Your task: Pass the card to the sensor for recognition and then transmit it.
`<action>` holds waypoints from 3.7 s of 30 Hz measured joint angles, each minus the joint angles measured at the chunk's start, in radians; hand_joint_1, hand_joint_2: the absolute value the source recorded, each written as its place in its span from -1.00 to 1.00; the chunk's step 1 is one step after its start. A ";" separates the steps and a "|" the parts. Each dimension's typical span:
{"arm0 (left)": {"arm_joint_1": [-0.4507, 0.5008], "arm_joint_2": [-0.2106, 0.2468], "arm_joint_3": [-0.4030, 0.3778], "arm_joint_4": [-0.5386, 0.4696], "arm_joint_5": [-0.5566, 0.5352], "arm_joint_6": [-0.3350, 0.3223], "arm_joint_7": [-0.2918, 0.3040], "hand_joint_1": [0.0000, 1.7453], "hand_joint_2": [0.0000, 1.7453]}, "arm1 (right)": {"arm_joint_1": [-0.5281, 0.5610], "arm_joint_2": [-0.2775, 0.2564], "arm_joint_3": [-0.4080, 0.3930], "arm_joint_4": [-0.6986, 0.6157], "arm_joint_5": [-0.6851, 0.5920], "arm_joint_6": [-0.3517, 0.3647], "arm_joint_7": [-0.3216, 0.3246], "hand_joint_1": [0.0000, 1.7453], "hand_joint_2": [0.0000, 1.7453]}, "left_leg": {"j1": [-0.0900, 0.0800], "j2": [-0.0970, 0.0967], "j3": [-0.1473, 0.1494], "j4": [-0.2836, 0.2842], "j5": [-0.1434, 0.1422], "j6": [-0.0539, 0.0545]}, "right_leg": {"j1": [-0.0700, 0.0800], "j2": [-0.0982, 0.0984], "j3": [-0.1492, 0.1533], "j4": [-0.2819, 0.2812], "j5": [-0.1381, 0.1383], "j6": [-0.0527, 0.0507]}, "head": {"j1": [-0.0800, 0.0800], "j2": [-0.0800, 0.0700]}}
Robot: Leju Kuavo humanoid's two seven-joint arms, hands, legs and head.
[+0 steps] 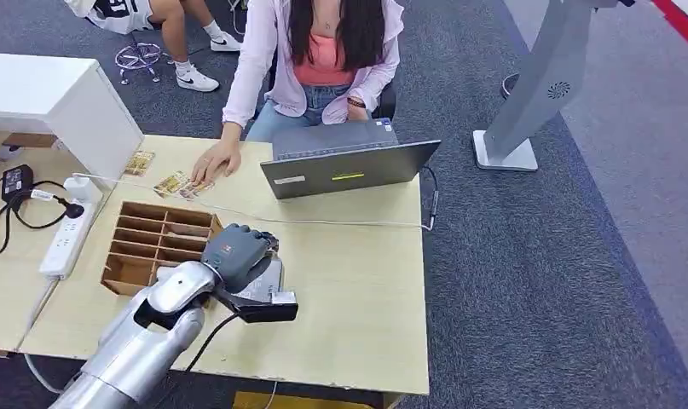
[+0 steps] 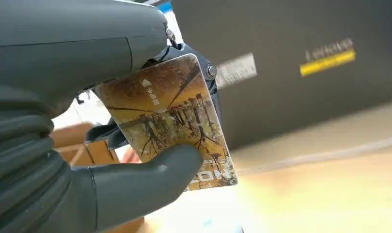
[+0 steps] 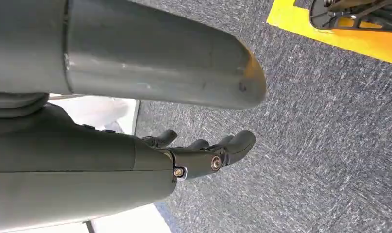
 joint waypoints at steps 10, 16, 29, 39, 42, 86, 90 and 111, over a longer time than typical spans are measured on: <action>-0.049 0.016 -0.103 0.085 0.089 -0.082 0.003 1.00 1.00 | 0.000 0.003 -0.008 0.000 0.008 0.000 0.002 -1.00 -1.00 | 0.000 0.000 0.000 0.000 0.000 0.000 | 0.000 0.000 0.000 0.000 0.000 0.000 | 0.000 0.000; -0.052 0.020 -0.121 0.106 0.077 -0.003 0.086 1.00 1.00 | 0.000 0.003 -0.019 0.000 0.008 0.000 0.002 -1.00 -1.00 | 0.000 0.000 0.000 0.000 0.000 0.000 | 0.000 0.000 0.000 0.000 0.000 0.000 | 0.000 0.000; -0.061 0.025 -0.127 0.142 0.100 -0.083 0.102 1.00 1.00 | 0.000 0.008 -0.031 0.000 0.013 -0.011 0.011 -1.00 -1.00 | 0.000 0.000 0.000 0.000 0.000 0.000 | 0.000 0.000 0.001 0.000 0.000 0.000 | 0.000 0.000; -0.077 0.029 -0.132 0.161 0.103 0.012 0.124 1.00 1.00 | 0.000 0.008 -0.032 0.000 0.023 -0.010 0.010 -1.00 -1.00 | 0.000 0.000 0.001 0.000 0.001 0.000 | 0.000 0.000 0.001 0.000 0.000 0.000 | 0.000 0.000; -0.073 0.013 -0.124 0.138 -0.033 0.181 0.252 1.00 1.00 | 0.000 0.008 -0.032 0.000 0.037 -0.010 0.014 -1.00 -1.00 | 0.000 -0.001 0.000 0.000 0.001 0.001 | 0.000 -0.001 0.001 0.000 0.000 0.000 | 0.000 0.000; -0.338 0.051 0.420 0.320 -0.202 0.484 0.115 -1.00 1.00 | -0.010 0.009 -0.033 0.001 0.129 0.020 0.001 -1.00 -1.00 | 0.000 -0.001 -0.002 0.000 0.004 -0.001 | 0.000 -0.001 -0.001 0.002 0.002 -0.001 | 0.000 0.000; -0.133 0.058 0.420 0.074 -0.120 0.465 0.067 -1.00 1.00 | -0.009 0.012 -0.056 0.001 0.113 0.017 0.013 -1.00 -1.00 | 0.000 0.000 -0.002 0.000 0.003 -0.001 | 0.000 0.000 -0.001 0.002 0.002 0.000 | 0.001 0.000; 0.520 0.237 0.383 -0.581 -0.122 0.346 0.007 -1.00 1.00 | -0.004 0.018 -0.147 0.001 0.061 -0.023 -0.008 -1.00 -1.00 | 0.001 0.002 -0.002 -0.001 0.002 -0.001 | 0.000 0.002 -0.004 0.001 0.002 0.000 | 0.001 0.000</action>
